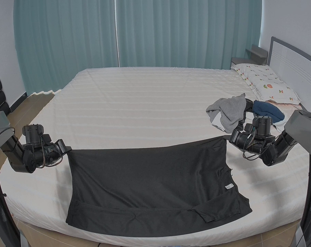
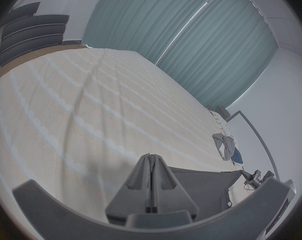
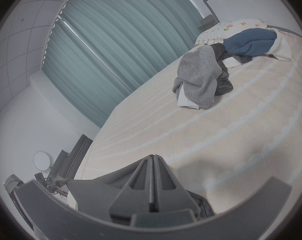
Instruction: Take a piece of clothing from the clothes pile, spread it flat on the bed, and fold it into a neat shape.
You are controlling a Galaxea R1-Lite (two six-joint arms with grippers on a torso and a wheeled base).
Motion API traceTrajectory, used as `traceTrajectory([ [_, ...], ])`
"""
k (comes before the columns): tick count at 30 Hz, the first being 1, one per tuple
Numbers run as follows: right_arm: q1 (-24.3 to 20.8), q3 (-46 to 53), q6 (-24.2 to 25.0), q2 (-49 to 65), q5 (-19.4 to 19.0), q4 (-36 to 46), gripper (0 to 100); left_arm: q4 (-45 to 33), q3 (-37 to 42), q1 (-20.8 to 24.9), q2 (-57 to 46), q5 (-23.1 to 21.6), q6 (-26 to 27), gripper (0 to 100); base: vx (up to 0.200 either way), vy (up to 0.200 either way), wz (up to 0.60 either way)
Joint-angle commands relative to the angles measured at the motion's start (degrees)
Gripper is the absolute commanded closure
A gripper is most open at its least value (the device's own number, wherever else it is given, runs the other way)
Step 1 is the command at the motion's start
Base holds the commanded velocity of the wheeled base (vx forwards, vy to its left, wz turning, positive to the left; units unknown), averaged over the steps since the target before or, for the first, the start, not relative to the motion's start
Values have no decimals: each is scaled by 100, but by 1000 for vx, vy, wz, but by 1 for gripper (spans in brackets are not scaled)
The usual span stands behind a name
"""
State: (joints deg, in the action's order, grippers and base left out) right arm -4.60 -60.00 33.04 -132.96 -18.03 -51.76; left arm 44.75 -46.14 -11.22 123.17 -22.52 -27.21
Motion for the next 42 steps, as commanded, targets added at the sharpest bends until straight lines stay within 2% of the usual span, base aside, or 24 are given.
traceTrajectory([
  [1,29,-82,27,16,1,-18,100,42,70,23,31,-7,5,100,0,0,0],
  [5,3,-152,168,60,54,-9,100,51,-35,32,198,-16,-39,100,0,0,0],
  [25,73,6,212,104,45,26,100,174,-88,32,242,19,-30,100,0,0,0],
  [33,82,551,142,394,-78,61,100,157,167,32,163,19,234,100,0,0,0],
  [42,187,1368,-227,877,-280,78,100,165,589,23,-136,28,462,100,0,0,0],
])
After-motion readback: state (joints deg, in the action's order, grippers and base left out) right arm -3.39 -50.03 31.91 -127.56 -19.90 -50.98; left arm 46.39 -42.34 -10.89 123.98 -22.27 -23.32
